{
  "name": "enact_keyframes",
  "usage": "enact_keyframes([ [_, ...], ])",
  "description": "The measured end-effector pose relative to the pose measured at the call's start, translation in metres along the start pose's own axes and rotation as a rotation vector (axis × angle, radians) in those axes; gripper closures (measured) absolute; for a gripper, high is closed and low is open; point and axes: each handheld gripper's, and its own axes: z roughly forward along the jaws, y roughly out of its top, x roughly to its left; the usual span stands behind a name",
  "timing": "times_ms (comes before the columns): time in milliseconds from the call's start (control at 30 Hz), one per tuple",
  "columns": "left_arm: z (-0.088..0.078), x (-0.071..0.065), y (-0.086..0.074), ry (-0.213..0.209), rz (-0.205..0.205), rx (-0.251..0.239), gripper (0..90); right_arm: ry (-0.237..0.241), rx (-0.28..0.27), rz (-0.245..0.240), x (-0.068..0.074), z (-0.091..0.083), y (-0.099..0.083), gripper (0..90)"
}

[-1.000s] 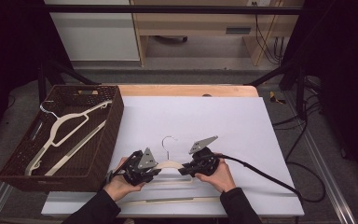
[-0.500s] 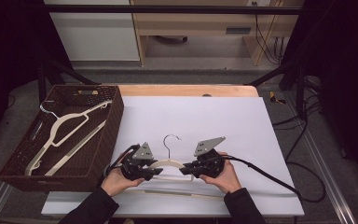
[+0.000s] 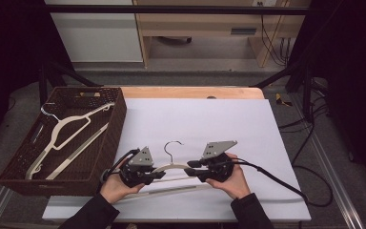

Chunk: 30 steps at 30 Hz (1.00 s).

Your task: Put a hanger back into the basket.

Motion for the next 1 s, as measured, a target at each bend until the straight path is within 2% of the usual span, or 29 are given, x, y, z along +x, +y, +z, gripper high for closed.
enact_keyframes([
  [67, -0.002, -0.001, 0.001, 0.002, -0.001, -0.012, 83.8, -0.028, -0.008, -0.007, 0.001, -0.003, 0.000, 57.7],
  [133, -0.004, -0.004, 0.002, 0.024, 0.005, -0.022, 84.5, -0.043, -0.023, -0.003, 0.002, -0.006, 0.000, 51.6],
  [233, -0.007, -0.005, 0.002, 0.050, -0.013, -0.050, 85.3, -0.073, -0.054, 0.004, 0.003, -0.016, 0.000, 43.5],
  [333, -0.013, -0.004, 0.003, 0.049, -0.035, -0.081, 85.2, -0.120, -0.079, 0.026, 0.003, -0.028, -0.003, 36.8],
  [500, -0.022, -0.007, 0.007, 0.080, -0.045, -0.119, 85.2, -0.183, -0.121, 0.078, -0.003, -0.046, -0.012, 30.0],
  [600, -0.027, -0.007, 0.008, 0.085, -0.057, -0.141, 85.2, -0.240, -0.132, 0.124, -0.008, -0.054, -0.021, 25.1],
  [833, -0.042, -0.005, 0.011, 0.120, -0.085, -0.191, 85.1, -0.355, -0.165, 0.188, -0.014, -0.068, -0.042, 15.1],
  [1000, -0.061, -0.003, 0.016, 0.133, -0.102, -0.241, 85.1, -0.390, -0.180, 0.219, -0.016, -0.077, -0.052, 12.9],
])
